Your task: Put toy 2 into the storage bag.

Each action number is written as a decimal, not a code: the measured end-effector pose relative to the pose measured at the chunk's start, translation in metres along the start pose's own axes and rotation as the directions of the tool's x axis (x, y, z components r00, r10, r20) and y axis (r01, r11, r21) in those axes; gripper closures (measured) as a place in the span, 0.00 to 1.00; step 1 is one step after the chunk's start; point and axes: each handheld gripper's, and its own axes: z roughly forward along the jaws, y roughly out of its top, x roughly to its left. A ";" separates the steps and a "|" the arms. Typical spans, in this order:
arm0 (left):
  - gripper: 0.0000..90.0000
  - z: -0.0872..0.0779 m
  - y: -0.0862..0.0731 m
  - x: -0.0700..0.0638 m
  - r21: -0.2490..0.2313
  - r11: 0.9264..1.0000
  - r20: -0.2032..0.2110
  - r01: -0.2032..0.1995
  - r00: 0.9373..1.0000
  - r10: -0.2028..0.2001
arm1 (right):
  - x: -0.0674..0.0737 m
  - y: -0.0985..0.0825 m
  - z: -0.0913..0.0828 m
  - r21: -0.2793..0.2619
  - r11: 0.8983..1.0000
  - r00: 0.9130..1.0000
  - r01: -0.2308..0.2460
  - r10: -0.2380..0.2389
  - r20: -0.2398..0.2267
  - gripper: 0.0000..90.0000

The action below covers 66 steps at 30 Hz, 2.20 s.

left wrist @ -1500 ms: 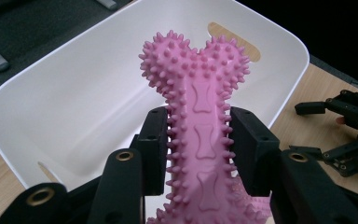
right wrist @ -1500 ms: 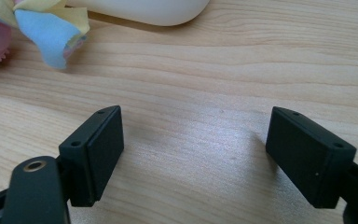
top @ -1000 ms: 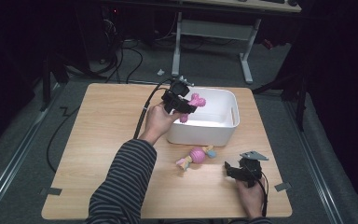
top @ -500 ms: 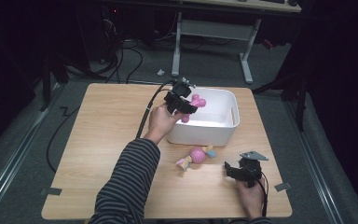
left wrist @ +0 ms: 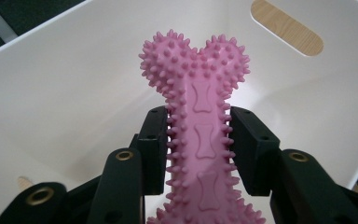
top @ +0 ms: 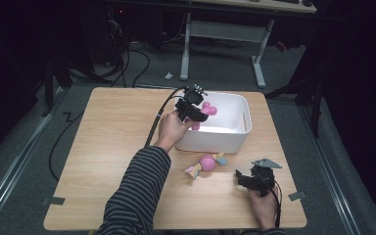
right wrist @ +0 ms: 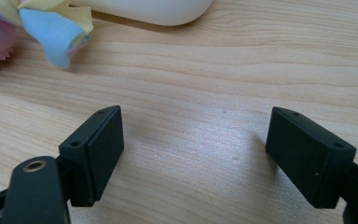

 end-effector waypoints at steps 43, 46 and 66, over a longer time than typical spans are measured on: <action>0.42 -0.029 -0.010 -0.013 -0.055 0.998 -0.005 -0.024 1.000 0.023 | 0.001 0.000 0.000 -0.002 1.000 1.000 -0.001 0.001 -0.003 0.21; 0.39 -0.037 -0.013 -0.013 -0.076 0.997 -0.016 -0.021 1.000 0.020 | 0.001 0.000 0.000 -0.001 1.000 1.000 -0.001 0.001 -0.002 0.21; 0.33 -0.077 -0.045 -0.002 -0.129 0.991 -0.075 -0.028 0.997 0.018 | 0.001 0.000 0.000 0.000 1.000 1.000 0.001 -0.001 -0.002 0.21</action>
